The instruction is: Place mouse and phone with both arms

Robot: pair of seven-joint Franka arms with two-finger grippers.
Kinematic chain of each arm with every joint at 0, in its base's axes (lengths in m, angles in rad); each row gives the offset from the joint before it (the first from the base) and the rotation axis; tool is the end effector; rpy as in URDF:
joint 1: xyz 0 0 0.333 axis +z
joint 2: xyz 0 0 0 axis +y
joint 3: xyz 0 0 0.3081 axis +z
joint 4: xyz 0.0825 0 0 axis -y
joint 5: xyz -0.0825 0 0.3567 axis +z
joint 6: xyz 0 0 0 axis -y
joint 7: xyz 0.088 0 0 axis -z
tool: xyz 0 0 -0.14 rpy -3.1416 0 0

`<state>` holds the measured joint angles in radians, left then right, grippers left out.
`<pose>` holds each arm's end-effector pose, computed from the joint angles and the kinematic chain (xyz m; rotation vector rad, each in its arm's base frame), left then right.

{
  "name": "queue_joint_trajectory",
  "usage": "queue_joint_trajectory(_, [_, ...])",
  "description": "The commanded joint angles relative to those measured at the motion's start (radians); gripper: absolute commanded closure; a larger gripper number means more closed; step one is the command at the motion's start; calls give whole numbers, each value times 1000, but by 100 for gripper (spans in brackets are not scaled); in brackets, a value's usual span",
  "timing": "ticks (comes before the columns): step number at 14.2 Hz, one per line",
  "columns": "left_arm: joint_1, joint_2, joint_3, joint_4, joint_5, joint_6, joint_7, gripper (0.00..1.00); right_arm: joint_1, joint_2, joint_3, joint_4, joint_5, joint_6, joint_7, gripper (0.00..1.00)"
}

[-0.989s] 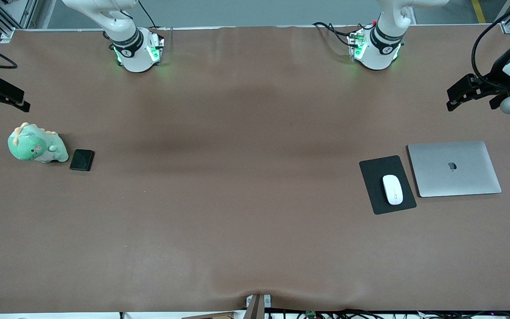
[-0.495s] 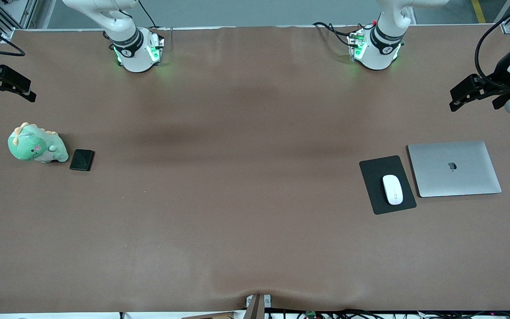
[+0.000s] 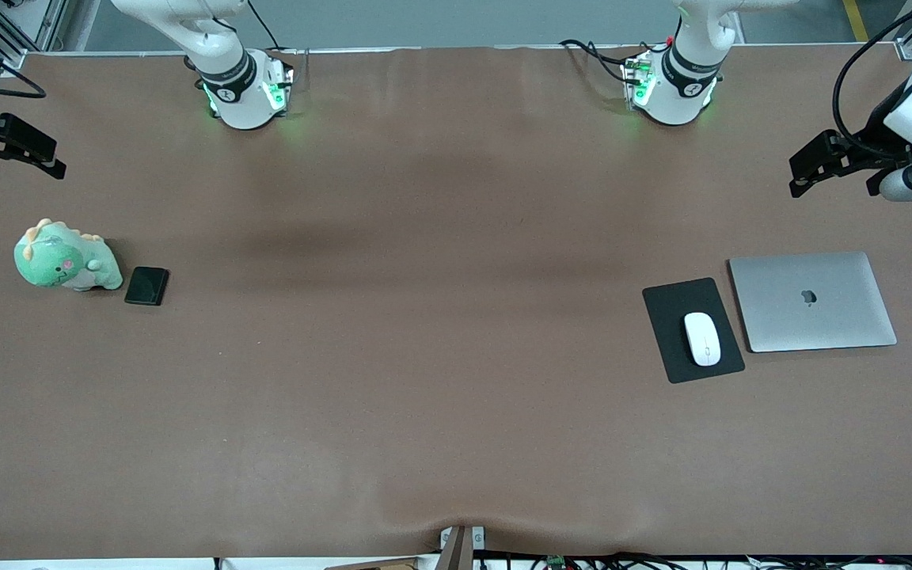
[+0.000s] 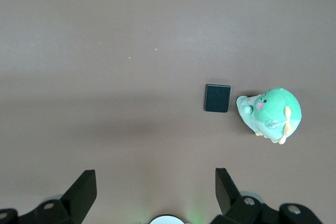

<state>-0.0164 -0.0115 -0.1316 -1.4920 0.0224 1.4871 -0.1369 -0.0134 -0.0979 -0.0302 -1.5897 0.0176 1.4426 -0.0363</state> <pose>0.5105 -0.0732 0.6169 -3.1189 0.0143 -0.0153 0.4817 -0.0191 0.6139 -3.1183 0.0082 0.0755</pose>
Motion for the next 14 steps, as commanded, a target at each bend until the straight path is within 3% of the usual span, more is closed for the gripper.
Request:
queue_joint_trajectory(1, [15,8,-13,10,1,-1,-3,0,1,-11,6,-3,-10,-16,18,0])
queue_joint_trajectory(14, [18,10,-5,12,-1,-1,-4,0,-3,-9,6,0,-11,-16,13,0])
